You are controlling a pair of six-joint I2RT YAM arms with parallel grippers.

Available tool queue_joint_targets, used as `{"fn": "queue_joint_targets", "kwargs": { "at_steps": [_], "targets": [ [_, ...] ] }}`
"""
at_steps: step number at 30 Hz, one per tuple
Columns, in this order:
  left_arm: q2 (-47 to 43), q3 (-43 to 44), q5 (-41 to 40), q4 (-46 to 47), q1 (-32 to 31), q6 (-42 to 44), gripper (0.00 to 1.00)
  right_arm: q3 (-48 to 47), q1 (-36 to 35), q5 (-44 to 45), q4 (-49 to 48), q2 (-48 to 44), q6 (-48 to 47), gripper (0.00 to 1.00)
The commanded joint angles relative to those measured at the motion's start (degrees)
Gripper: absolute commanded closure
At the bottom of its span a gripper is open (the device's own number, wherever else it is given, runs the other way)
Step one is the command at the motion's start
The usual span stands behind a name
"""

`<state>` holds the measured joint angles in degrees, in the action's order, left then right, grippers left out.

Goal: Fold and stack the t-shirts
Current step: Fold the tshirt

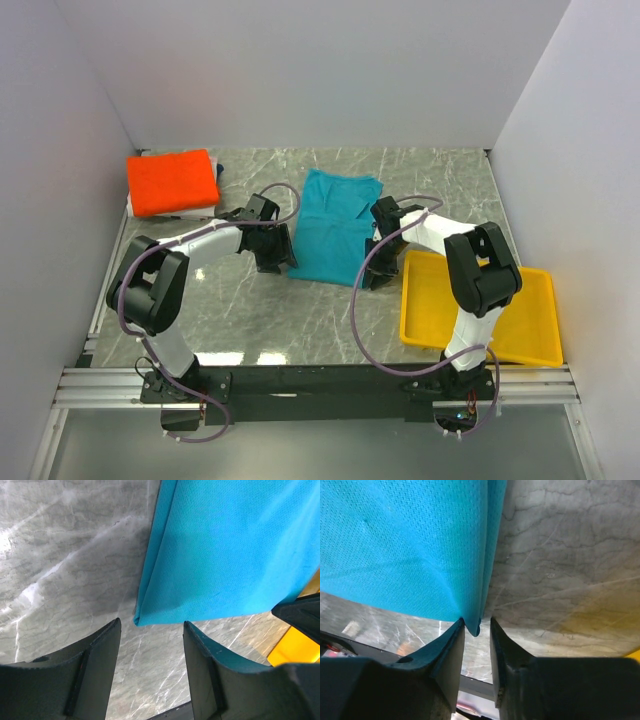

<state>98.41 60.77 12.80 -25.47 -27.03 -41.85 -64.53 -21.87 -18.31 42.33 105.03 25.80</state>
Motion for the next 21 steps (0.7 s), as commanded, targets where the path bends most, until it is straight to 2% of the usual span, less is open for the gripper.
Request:
{"fn": "queue_joint_targets", "kwargs": {
  "at_steps": [1, 4, 8, 14, 21],
  "targets": [
    [-0.24, 0.22, 0.48, 2.18, 0.13, -1.13, 0.42, 0.72, -0.37, -0.24, -1.98, 1.31, -0.84, 0.73],
    [0.55, 0.4, -1.36, 1.31, 0.04, -1.4, 0.44, 0.9, -0.37, -0.77, -2.16, 1.75, -1.1, 0.87],
    [0.64, -0.57, -2.69, 2.0, 0.04, -1.75, 0.46, 1.08, -0.28, -0.42, -1.9, 1.4, -1.37, 0.97],
    [2.48, -0.22, -2.6, 2.19, -0.22, -2.28, 0.57, 0.9, -0.28, -0.5, -1.63, 1.4, -1.72, 1.0],
    [2.05, -2.06, -2.78, 2.44, -2.06, -2.36, 0.58, 0.72, -0.37, 0.02, -1.19, 1.31, -1.9, 1.0]
  ]
}}
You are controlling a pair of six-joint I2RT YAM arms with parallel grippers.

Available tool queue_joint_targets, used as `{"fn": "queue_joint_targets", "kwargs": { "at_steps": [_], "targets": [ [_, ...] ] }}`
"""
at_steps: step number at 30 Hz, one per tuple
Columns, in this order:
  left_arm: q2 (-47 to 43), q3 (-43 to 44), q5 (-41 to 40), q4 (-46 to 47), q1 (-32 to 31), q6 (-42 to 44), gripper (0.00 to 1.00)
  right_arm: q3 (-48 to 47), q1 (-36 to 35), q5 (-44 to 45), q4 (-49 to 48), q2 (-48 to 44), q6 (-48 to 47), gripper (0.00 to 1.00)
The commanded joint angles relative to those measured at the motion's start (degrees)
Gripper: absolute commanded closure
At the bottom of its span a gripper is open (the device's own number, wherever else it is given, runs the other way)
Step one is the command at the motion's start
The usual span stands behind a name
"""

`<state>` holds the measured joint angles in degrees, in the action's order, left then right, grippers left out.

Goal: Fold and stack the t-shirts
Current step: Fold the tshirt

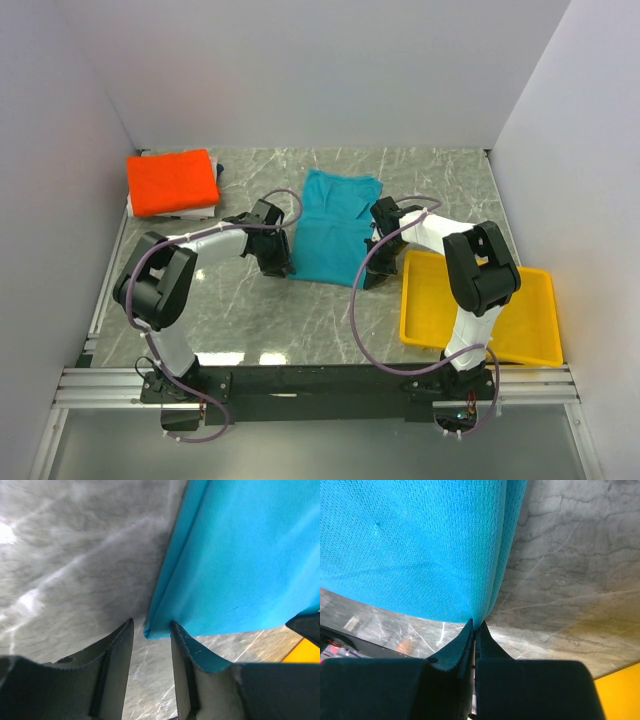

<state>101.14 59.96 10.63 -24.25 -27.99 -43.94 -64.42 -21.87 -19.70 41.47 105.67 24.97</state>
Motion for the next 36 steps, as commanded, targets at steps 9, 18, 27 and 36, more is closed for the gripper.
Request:
{"fn": "queue_joint_targets", "kwargs": {
  "at_steps": [9, 18, 27, 36],
  "targets": [
    [1.77, -1.43, -0.88, 1.05, -1.63, -0.27, 0.62, 0.35, -0.37, 1.33, -0.34, 0.59, -0.89, 1.0],
    [3.36, -2.48, -0.08, 1.93, -2.42, -0.44, 0.85, -0.35, -0.37, 1.34, 0.19, 0.15, -0.8, 1.0],
    [1.79, -5.47, -1.4, 1.23, -4.0, -1.06, 1.0, 3.07, -0.81, 1.16, 0.27, -2.91, -0.45, 1.0],
    [-7.08, -11.0, -2.99, -2.11, -8.13, -2.2, 1.0, 10.89, -3.27, 2.3, 1.59, -11.87, 1.31, 1.0]
  ]
}}
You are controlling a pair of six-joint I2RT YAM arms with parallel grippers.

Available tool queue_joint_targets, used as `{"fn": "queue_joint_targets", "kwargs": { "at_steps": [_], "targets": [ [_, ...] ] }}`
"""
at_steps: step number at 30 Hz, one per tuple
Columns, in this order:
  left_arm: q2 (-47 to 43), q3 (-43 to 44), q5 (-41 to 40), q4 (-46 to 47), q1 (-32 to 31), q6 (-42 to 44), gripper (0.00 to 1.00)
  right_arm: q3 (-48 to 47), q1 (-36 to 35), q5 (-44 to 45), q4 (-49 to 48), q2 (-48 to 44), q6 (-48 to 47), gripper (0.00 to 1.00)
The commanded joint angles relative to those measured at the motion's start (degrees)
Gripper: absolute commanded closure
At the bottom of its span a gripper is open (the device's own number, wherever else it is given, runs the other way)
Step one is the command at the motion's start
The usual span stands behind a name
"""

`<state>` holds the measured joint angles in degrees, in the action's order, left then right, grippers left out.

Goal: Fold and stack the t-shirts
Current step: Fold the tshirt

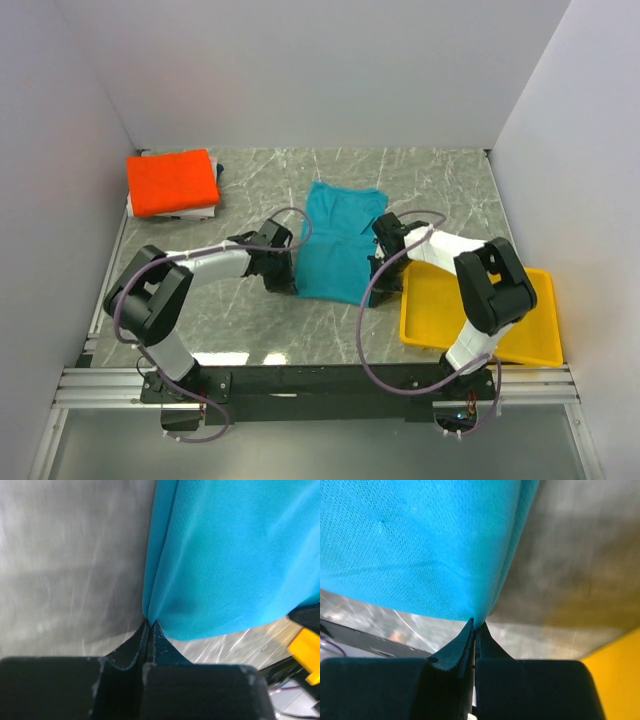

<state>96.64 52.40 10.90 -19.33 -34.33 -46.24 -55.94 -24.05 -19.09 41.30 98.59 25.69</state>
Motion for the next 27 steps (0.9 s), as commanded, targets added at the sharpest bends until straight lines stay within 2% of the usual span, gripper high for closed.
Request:
{"fn": "queue_joint_targets", "kwargs": {
  "at_steps": [1, 8, 16, 21, 27],
  "targets": [
    [-3.73, -4.14, -3.16, -7.38, -2.06, -0.25, 1.0, 3.11, -1.78, 1.78, 2.2, -5.68, 0.76, 1.0],
    [-15.59, -9.86, 0.43, -10.99, -5.83, -4.55, 1.0, 7.51, -8.36, 2.48, 7.12, -13.76, 3.21, 1.0],
    [-30.88, -11.88, 2.37, -21.25, -11.72, -11.23, 1.0, 9.45, -15.58, 1.78, 16.68, -28.7, 10.6, 1.0],
    [-40.37, -10.14, 3.78, -27.41, -14.27, -16.85, 1.0, 5.24, -17.08, 1.6, 23.29, -33.98, 13.06, 1.0],
    [-45.22, -4.25, 3.78, -37.52, -15.59, -20.03, 1.0, 1.46, -19.89, 0.02, 29.18, -36.35, 16.49, 1.0]
  ]
}}
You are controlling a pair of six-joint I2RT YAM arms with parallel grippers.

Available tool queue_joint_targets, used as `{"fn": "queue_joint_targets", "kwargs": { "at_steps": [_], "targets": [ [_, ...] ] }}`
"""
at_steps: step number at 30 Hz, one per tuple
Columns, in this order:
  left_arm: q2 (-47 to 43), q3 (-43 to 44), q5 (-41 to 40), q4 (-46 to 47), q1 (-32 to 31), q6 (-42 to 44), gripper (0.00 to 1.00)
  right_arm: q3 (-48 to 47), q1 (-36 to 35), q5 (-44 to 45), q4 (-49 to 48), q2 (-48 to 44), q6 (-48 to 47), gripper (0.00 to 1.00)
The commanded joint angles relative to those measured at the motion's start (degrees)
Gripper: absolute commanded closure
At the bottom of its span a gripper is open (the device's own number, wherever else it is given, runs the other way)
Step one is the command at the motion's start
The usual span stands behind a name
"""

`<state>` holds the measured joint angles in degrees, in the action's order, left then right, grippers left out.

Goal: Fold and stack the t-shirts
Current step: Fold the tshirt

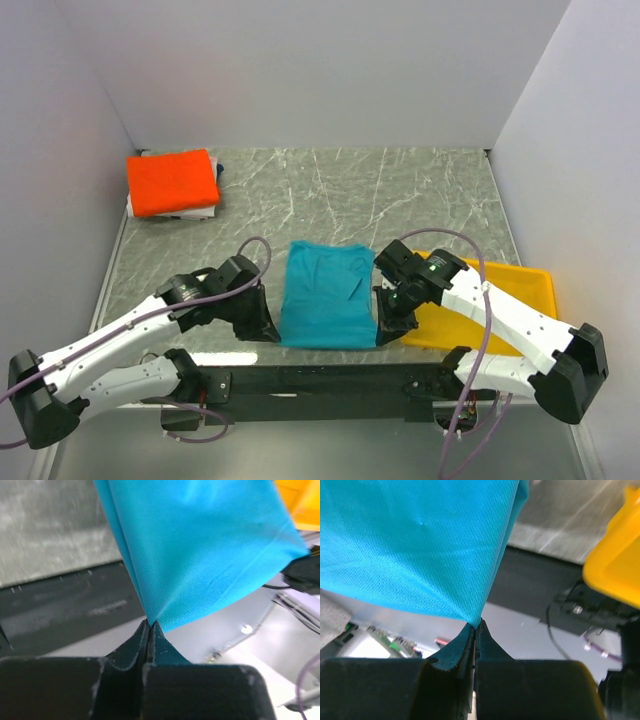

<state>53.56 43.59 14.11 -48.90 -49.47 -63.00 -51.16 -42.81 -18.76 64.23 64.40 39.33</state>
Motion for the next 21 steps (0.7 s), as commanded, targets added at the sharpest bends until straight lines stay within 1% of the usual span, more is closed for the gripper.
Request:
{"fn": "queue_joint_targets", "kwargs": {
  "at_steps": [1, 4, 6, 10, 12, 15, 16, 19, 21],
  "targets": [
    [-2.67, 5.18, 0.57, -8.57, -0.45, -3.79, 1.0, -3.95, -1.31, -0.4, 7.31, -2.35, 3.38, 1.0],
    [-3.29, 7.82, 0.66, -9.28, -0.54, -5.11, 1.0, -6.23, -1.49, -0.4, 8.02, -2.79, 5.22, 1.0],
    [-2.15, 9.74, 0.57, -8.93, -0.54, -4.94, 1.0, -8.08, -1.49, 0.48, 7.84, -2.18, 6.63, 1.0],
    [1.71, 13.35, -1.19, -9.19, -0.19, -2.48, 1.0, -11.5, -1.23, 3.38, 7.58, 0.1, 8.13, 1.0],
    [3.56, 15.02, -1.54, -9.37, 1.39, -0.29, 1.0, -13.35, -0.53, 4.44, 7.4, 1.59, 8.13, 1.0],
    [4.89, 15.82, 0.56, -9.02, 5.95, 3.66, 1.0, -15.55, 1.05, 5.4, 7.67, 3.97, 6.64, 1.0],
    [5.06, 15.82, 1.18, -8.67, 9.01, 4.63, 1.0, -16.6, 1.58, 5.58, 7.93, 4.5, 5.5, 1.0],
    [6.2, 16.17, 3.9, -7.96, 14.29, 8.76, 0.99, -18.62, 3.95, 5.84, 8.02, 6.87, 3.31, 1.0],
    [7.96, 16.61, 5.83, -6.91, 15.8, 11.14, 1.0, -19.77, 5.01, 6.11, 8.02, 8.81, 2.25, 1.0]
  ]
}}
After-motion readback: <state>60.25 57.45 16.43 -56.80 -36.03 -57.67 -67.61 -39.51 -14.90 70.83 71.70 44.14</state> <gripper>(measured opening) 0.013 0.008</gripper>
